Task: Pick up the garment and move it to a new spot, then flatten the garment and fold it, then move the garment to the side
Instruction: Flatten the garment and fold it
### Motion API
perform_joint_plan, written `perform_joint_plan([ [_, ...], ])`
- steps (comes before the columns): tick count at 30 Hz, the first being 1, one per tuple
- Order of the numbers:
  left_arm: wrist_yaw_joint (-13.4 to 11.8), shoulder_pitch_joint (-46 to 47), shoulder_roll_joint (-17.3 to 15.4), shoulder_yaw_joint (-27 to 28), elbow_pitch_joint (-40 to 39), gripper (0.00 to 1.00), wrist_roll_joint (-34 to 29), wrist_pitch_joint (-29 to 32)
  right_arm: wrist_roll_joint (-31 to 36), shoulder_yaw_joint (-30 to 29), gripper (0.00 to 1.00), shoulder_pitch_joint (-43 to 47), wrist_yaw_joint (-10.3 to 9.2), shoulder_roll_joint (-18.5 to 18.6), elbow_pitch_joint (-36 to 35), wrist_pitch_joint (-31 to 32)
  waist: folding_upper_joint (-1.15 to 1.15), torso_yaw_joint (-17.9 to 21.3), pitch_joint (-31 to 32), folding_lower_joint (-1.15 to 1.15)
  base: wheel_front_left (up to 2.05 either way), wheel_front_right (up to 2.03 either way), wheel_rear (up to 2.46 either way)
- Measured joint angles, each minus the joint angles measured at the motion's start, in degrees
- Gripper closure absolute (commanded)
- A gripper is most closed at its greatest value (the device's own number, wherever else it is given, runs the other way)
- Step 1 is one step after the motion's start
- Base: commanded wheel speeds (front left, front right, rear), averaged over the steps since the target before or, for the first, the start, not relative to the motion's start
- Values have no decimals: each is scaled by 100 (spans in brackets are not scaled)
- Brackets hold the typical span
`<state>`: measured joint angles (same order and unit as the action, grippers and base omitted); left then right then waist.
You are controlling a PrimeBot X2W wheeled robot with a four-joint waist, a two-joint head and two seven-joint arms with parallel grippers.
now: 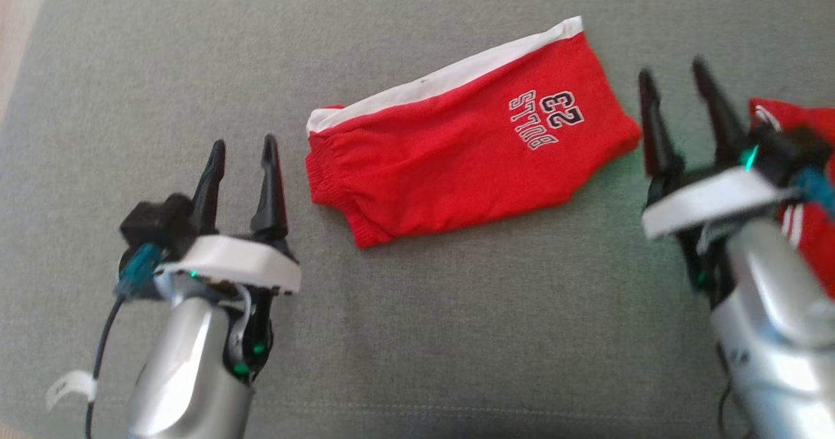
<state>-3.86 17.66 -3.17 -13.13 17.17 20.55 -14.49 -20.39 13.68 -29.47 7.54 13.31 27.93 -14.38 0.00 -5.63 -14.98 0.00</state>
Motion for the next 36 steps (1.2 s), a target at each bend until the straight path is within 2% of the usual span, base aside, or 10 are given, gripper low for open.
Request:
perform_joint_plan([
  [10,245,-703,3,196,-129,0,-385,0,436,-436,0,1222,0,-415,-592,30,0,140,311,0,0,0,0],
  [30,288,-684,20,441,138,0,-513,0,586,-644,0,1424,0,-603,-1014,186,0,278,321,0,0,0,0],
  [33,290,-648,24,448,144,0,-535,0,586,-668,0,1390,0,-606,-955,205,0,289,244,0,0,0,0],
  [36,292,-488,35,438,152,0,-536,0,584,-700,0,1138,0,-599,-597,274,0,280,131,0,0,0,0],
])
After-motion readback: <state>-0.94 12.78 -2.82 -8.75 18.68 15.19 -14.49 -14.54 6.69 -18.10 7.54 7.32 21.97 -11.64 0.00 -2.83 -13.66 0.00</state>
